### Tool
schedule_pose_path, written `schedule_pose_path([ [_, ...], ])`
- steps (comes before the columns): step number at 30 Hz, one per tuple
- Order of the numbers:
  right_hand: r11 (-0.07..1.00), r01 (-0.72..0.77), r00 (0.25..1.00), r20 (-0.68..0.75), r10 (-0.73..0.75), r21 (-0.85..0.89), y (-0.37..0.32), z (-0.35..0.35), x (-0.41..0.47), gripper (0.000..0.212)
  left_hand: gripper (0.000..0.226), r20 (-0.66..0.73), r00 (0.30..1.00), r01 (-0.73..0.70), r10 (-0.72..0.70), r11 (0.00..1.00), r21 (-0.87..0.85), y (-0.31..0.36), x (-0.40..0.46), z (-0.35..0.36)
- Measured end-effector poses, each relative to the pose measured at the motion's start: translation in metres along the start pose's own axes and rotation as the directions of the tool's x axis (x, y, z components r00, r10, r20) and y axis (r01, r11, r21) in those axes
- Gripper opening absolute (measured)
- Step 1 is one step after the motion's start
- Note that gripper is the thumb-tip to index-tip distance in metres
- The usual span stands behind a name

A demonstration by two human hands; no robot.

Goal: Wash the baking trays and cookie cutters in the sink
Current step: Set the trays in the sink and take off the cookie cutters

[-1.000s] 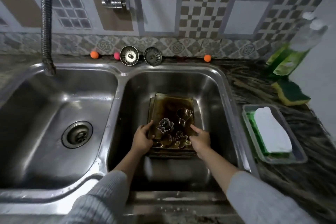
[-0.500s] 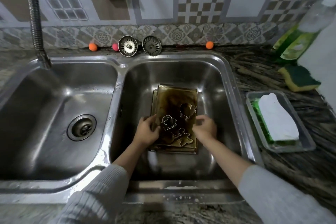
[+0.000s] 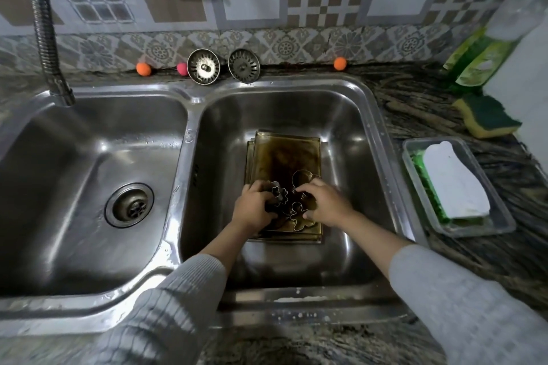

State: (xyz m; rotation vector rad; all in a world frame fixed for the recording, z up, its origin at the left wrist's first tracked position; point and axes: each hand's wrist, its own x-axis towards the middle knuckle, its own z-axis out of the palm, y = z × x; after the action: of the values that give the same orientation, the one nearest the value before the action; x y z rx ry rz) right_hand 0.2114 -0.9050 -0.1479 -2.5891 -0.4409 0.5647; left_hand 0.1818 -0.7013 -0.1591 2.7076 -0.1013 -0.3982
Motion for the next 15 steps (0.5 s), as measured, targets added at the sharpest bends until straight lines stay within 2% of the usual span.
schedule_pose_path([
  [2,1.0,0.007,1.0,-0.003,-0.007,0.018,0.002,0.001,0.0012,0.056,0.033,-0.02,1.0,0.011,-0.01,1.0,0.028,0.0014,0.0012,-0.0012],
  [9,1.0,0.024,0.999,-0.029,-0.023,0.01,0.003,0.003,0.0022,0.044,0.031,-0.04,0.999,0.029,-0.025,0.994,0.104,0.0062,0.0029,-0.0034],
  [15,0.992,0.025,0.999,-0.044,-0.031,-0.125,-0.0036,0.0027,0.0038,0.026,0.028,-0.044,0.999,0.029,-0.024,0.993,0.118,0.0052,-0.0022,-0.0038],
])
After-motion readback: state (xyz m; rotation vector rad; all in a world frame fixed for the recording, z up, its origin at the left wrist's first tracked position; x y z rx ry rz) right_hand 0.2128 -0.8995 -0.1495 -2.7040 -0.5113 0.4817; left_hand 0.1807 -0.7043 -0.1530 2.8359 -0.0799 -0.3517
